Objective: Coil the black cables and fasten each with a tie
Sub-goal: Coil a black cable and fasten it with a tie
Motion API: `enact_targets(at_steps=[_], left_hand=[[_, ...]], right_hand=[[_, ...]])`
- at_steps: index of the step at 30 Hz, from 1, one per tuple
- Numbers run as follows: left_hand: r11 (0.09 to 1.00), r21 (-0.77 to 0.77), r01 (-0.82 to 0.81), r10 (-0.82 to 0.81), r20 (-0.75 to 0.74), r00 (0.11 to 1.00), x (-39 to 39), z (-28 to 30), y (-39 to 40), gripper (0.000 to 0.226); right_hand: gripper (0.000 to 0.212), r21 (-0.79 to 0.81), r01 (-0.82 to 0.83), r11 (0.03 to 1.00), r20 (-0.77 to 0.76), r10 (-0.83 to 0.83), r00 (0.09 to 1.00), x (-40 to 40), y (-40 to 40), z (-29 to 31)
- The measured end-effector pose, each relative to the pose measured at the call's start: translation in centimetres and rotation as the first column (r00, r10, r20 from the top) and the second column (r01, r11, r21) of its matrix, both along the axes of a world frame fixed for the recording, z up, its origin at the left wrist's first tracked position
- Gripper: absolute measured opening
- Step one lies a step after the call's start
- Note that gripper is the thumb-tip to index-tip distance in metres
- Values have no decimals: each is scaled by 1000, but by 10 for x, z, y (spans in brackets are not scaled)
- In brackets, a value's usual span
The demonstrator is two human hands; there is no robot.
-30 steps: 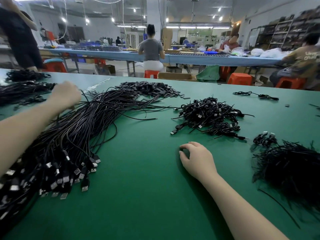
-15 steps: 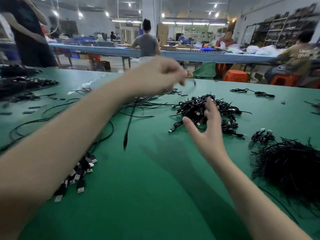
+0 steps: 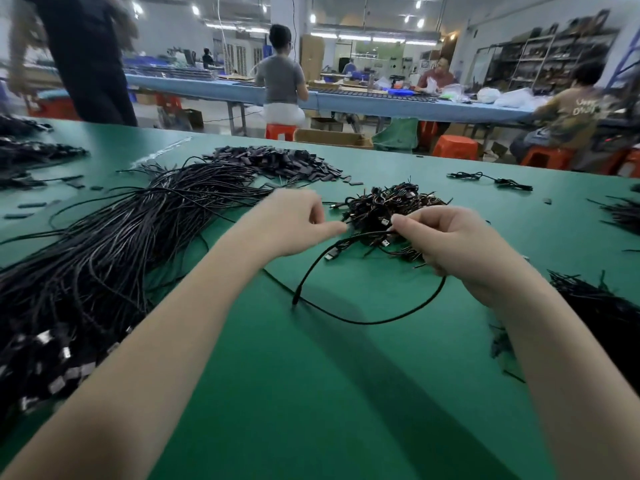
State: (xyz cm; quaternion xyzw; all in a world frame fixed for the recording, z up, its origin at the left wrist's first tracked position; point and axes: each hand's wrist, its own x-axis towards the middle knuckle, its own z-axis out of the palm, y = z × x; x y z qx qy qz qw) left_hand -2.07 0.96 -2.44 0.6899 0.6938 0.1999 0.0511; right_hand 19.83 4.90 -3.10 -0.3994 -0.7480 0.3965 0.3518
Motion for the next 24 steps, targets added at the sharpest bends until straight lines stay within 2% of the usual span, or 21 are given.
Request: enact_targets(at_steps=[1, 2, 3, 4, 6, 7, 9, 10, 11, 12, 13, 15, 19, 22, 24], left_hand=[[971, -238, 24, 6, 123, 992, 3, -2, 0, 56], [888, -449, 97, 26, 259, 966, 7, -5, -1, 72], [811, -552, 194, 33, 375, 926, 12, -9, 0, 83], [775, -564, 284, 29, 482, 876, 16, -14, 2, 86], [802, -451, 393, 63, 717, 694, 20, -21, 5, 77], [825, -375, 424, 92, 828, 554, 20, -22, 7, 70], [879, -195, 435, 125, 975, 184, 16, -18, 11, 51], [915, -109, 388, 110, 994, 21, 13, -15, 13, 40], [953, -38, 301, 71, 992, -101, 9, -13, 15, 33], [980, 12, 198, 24, 984, -179, 5, -11, 16, 32], [993, 41, 114, -14, 973, -231, 1, -8, 17, 35], [997, 59, 40, -44, 956, -292, -7, -4, 16, 40], [999, 47, -2, -46, 951, -305, -14, 5, 11, 34], [998, 43, 38, -33, 969, -247, -8, 10, 9, 36], [984, 77, 160, -26, 955, -296, -11, 16, 3, 40]], right_hand=[[27, -7, 18, 1000, -24, -19, 1000, -2, 0, 0], [27, 7, 51, 999, -51, -50, 997, -5, -1, -1], [27, 25, 80, 996, -82, -78, 994, -8, -1, -2], [26, 24, 87, 996, -121, -84, 989, -10, -2, -1], [24, -54, 18, 998, -206, -29, 978, -13, -5, -1], [23, -108, -33, 994, -229, 7, 973, -13, -7, 0], [24, -196, -135, 971, -194, 96, 976, -12, -10, -1], [24, -224, -182, 957, -136, 154, 979, -12, -11, -3], [23, -241, -221, 945, -50, 216, 975, -12, -11, -5], [21, -250, -246, 936, 51, 267, 962, -13, -11, -9], [19, -262, -261, 929, 137, 303, 943, -14, -11, -14], [23, -319, -277, 906, 202, 350, 915, -17, -8, -25], [32, -440, -334, 834, 139, 430, 892, -19, -1, -41], [30, -554, -446, 703, 50, 563, 825, -18, 2, -49], [31, -588, -457, 668, 92, 616, 782, -19, 0, -53]])
